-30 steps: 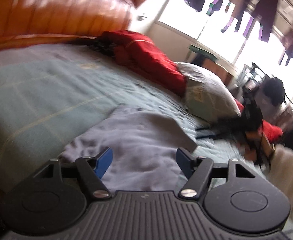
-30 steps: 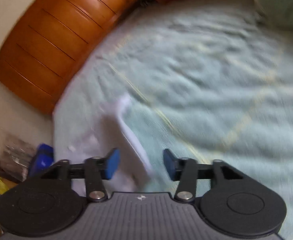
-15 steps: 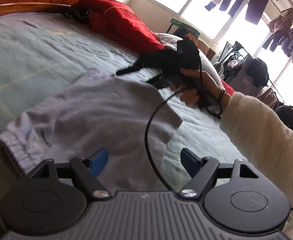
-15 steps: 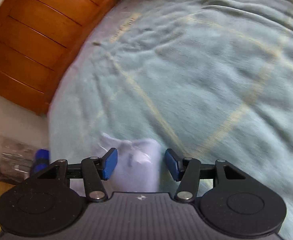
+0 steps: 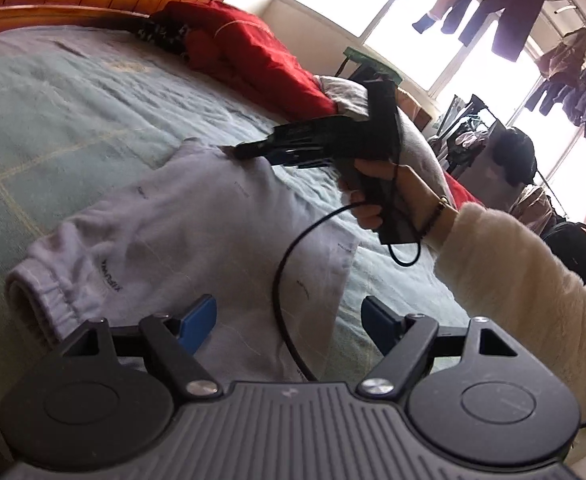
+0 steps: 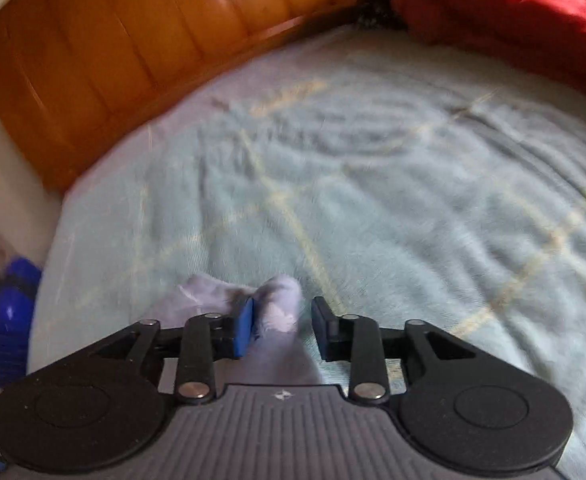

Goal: Fold clothes

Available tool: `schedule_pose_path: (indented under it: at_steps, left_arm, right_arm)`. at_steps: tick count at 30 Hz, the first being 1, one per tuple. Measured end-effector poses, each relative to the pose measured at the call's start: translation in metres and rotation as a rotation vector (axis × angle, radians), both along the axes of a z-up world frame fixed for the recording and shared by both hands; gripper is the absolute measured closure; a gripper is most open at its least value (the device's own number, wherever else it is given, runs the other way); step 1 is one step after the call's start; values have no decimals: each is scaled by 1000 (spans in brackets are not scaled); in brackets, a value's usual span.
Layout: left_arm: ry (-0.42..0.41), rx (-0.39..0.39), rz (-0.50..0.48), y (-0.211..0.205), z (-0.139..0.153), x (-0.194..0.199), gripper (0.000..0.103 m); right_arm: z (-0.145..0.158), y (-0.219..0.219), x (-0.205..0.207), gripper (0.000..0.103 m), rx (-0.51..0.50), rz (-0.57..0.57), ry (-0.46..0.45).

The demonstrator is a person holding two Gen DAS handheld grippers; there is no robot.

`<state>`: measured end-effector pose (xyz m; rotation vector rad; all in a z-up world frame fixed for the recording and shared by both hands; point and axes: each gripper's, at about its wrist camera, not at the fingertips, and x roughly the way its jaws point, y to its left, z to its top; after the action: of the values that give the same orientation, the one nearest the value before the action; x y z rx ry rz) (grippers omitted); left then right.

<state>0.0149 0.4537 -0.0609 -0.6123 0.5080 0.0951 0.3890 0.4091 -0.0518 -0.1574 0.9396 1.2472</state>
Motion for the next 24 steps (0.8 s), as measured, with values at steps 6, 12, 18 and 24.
schedule_pose_path:
  at_steps: [6, 12, 18, 24]
  left_arm:
    - [31, -28, 57, 12, -10, -2, 21]
    - [73, 7, 66, 10, -17, -7, 21]
    - [108, 56, 56, 6, 0, -8, 21]
    - [147, 65, 25, 22, 9, 31, 20]
  right_arm:
    - [33, -49, -37, 56, 73, 129, -55]
    - [-3, -90, -79, 51, -52, 224, -233]
    - [-7, -96, -78, 44, -33, 162, -249]
    - [-10, -101, -76, 44, -13, 100, -264]
